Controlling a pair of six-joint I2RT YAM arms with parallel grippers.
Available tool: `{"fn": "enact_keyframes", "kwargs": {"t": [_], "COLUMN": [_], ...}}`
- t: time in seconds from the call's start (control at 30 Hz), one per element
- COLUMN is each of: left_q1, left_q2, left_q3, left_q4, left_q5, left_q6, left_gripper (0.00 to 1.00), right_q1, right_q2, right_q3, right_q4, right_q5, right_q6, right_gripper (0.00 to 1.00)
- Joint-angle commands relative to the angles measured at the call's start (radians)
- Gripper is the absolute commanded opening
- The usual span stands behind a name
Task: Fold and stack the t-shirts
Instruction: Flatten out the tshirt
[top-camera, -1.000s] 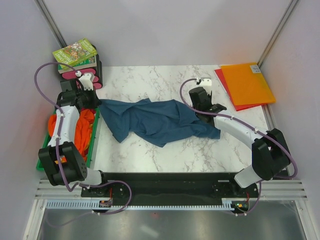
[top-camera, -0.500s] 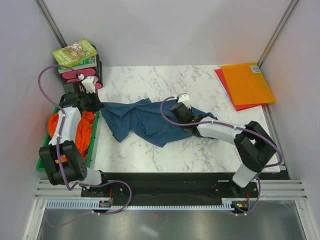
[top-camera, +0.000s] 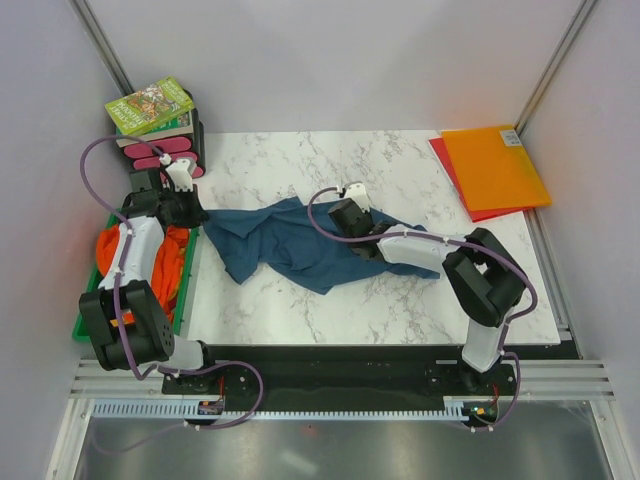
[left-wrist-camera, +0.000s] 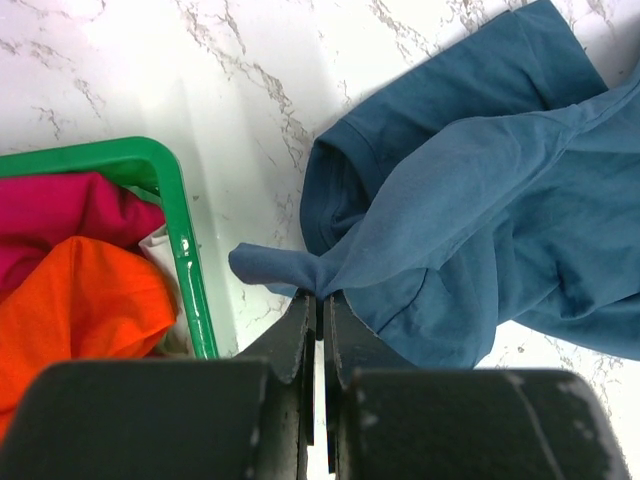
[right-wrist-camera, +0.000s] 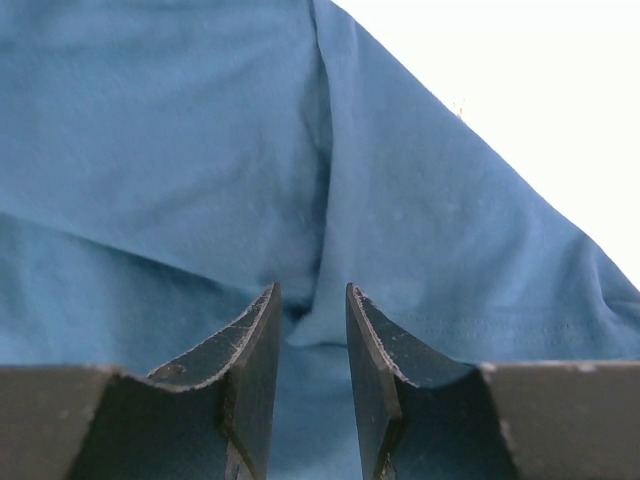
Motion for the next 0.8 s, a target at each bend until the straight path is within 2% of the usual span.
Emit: {"fn": "enact_keyframes", "kwargs": {"t": [0.0, 0.23, 0.77], "left_q1": [-0.005, -0.005, -0.005], "left_q2": [-0.026, -0.024, -0.018], "left_q3": [-0.007, -0.011, -0.021], "left_q4": [0.03, 0.031, 0.033], "left_q5": [-0.011, -0.021, -0.021], "left_q6": [0.036, 0.042, 0.038], "left_gripper": [0.02, 0.02, 0.02], "right_q1": [0.002, -0.001, -0.016], "right_q2": [0.048, 0.085, 0.052], "right_q3": [0.069, 0.042, -0.024], "right_q4": [0.027, 0.018, -0.006], "right_q5": [0.018, 0.036, 0.088], "right_q6": [0.003, 0.032, 0.074], "right_gripper": [0.4, 0.38, 0.35]}}
